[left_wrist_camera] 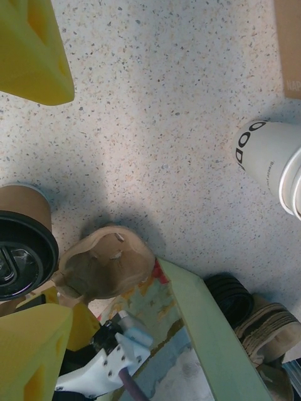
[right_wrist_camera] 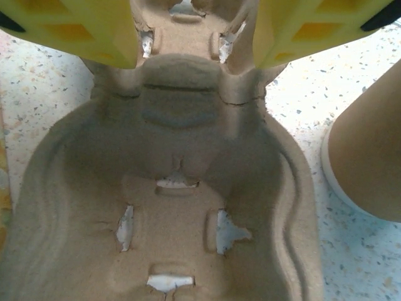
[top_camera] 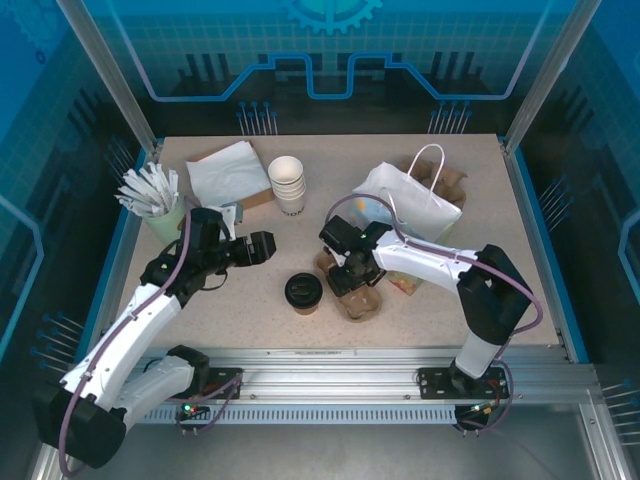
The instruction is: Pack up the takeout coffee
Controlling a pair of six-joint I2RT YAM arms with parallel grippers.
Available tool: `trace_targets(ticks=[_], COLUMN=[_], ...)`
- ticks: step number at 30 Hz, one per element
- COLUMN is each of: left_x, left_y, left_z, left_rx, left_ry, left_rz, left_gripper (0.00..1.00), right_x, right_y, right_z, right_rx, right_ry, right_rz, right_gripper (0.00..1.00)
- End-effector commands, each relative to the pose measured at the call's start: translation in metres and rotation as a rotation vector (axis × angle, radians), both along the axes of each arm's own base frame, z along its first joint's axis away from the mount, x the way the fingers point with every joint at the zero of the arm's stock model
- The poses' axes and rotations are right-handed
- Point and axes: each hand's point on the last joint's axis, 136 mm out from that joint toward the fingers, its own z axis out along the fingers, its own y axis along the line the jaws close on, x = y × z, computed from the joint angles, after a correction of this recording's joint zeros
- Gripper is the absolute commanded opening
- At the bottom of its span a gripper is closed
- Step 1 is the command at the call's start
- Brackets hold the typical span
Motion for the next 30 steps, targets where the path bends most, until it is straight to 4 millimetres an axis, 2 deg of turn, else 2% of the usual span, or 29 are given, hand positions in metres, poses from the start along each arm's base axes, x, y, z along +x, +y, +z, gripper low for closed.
trace_targets(ticks=[1, 23, 30], left_x=[0.0, -0.002, -0.002], left_y=[-0.002, -0.006, -0.006], left_z=[0.005, -0.001, -0.003], left_rx=[-0.038, -0.05, -0.05], left_ry=[-0.012, -0.005, 0.0], left_rz=[-0.002, -0.02, -0.023], left_gripper=[0.84, 0.84, 0.84], right_x=[0.008, 0.018, 0.018], right_y=[0.002, 0.005, 0.001], right_z=[-0.002, -0.012, -0.016], right_rx=[0.011, -0.021, -0.051], right_ry=[0.0, -0.012, -0.011], right_rz=[-0.036, -0.051, -0.048], right_gripper=[0.51, 0.51, 0.48])
